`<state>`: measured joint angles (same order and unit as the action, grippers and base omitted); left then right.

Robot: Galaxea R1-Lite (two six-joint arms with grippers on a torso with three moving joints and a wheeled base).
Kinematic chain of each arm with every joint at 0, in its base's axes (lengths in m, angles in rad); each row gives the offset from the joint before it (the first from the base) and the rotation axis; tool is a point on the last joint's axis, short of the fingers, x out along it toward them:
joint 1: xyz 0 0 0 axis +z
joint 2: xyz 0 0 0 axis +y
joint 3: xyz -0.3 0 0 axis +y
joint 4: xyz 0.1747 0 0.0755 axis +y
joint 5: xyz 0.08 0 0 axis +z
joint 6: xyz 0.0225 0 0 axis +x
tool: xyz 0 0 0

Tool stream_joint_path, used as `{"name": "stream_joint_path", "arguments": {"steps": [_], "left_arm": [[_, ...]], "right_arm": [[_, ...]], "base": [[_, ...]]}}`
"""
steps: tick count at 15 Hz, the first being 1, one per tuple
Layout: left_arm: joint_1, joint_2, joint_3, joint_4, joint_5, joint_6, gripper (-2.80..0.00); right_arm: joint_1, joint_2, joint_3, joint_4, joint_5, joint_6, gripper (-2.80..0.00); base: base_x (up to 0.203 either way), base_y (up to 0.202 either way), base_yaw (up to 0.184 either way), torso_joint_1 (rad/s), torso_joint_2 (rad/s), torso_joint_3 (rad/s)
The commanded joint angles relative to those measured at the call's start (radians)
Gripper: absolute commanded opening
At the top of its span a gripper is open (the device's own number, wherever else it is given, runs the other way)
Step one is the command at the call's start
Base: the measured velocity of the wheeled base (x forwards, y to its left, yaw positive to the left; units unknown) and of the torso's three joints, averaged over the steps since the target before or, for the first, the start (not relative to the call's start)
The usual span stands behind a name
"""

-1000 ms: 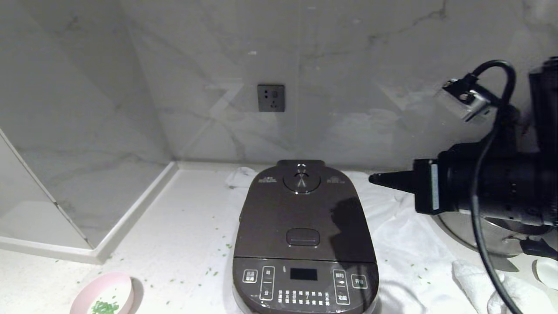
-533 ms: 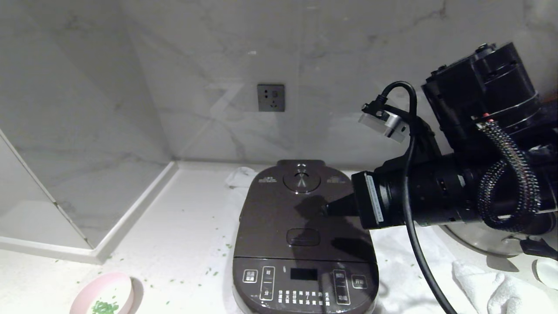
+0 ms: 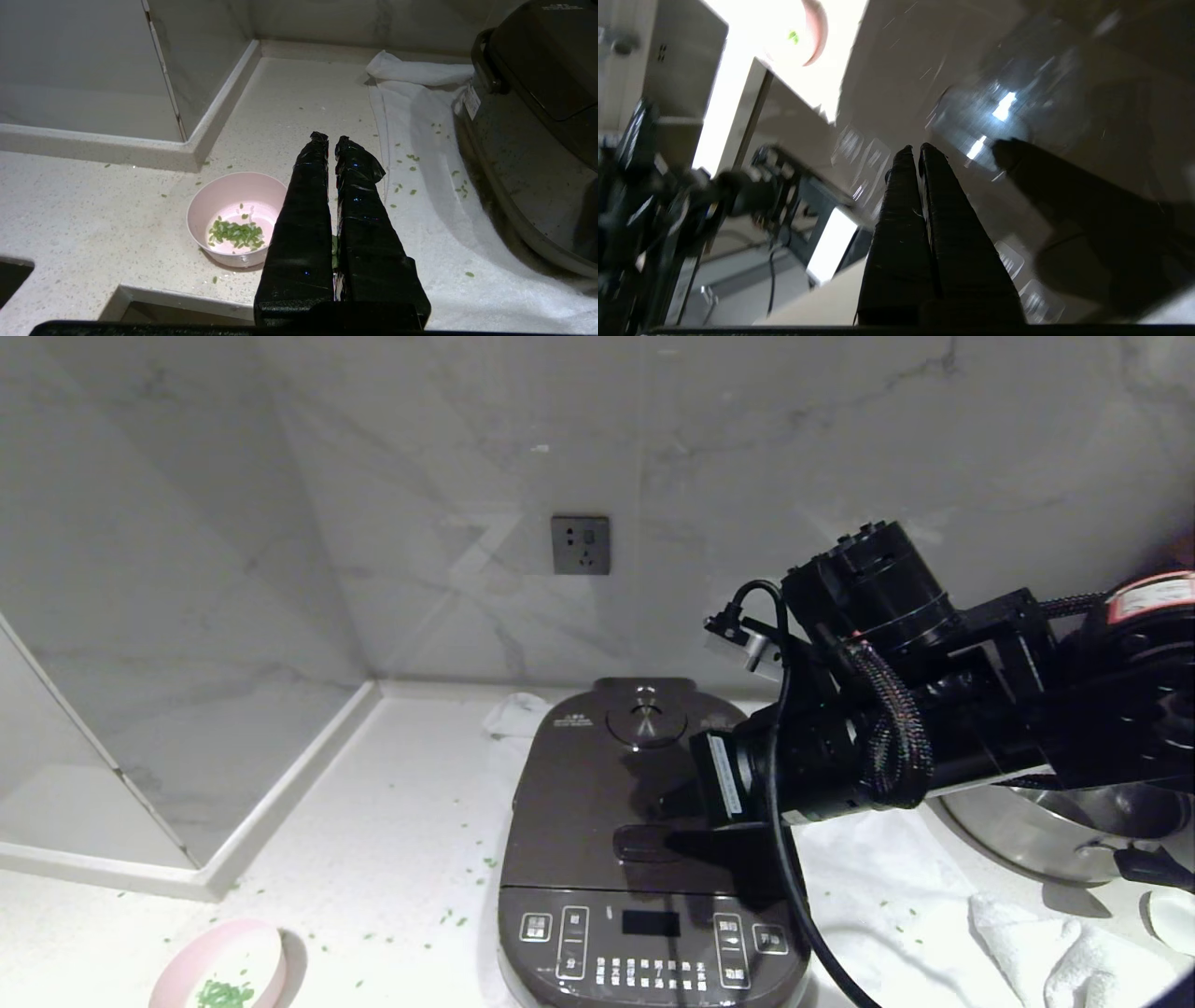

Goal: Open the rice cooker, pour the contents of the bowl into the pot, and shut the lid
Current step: Open the rice cooker

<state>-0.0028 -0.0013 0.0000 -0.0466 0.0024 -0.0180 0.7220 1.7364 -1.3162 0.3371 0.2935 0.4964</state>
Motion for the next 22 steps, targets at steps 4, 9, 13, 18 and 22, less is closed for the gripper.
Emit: {"name": "stream_joint_path", "arguments": {"steps": [4,9,13,18,22], "left_arm": [[0.0,0.0,0.014,-0.001,0.001,0.0,-2.8],[0.0,0.0,0.012,-0.001,0.001,-0.002,-2.8],[0.0,0.0,0.014,-0.001,0.001,-0.002,-2.8],[0.0,0.0,0.014,-0.001,0.001,-0.002,-2.8],[0.0,0.0,0.012,-0.001,0.001,-0.002,-2.8]], "right_arm": [[-0.039,0.085,0.005,-0.01,0.011,0.002,-2.8],[-0.029,0.104,-0.005,-0.01,0.035,0.002,-2.8],[-0.024,0.122,0.002,-0.013,0.036,0.004,-2.8],[-0.027,0.13,0.029,-0.055,0.035,0.007,-2.8],[-0.032,0.14,0.066,-0.073,0.047,0.01,-2.8]], "base": [[0.0,0.0,0.0,0.0,0.0,0.0],[0.0,0.0,0.0,0.0,0.0,0.0],[0.0,0.0,0.0,0.0,0.0,0.0],[0.0,0.0,0.0,0.0,0.0,0.0],[0.0,0.0,0.0,0.0,0.0,0.0]]}}
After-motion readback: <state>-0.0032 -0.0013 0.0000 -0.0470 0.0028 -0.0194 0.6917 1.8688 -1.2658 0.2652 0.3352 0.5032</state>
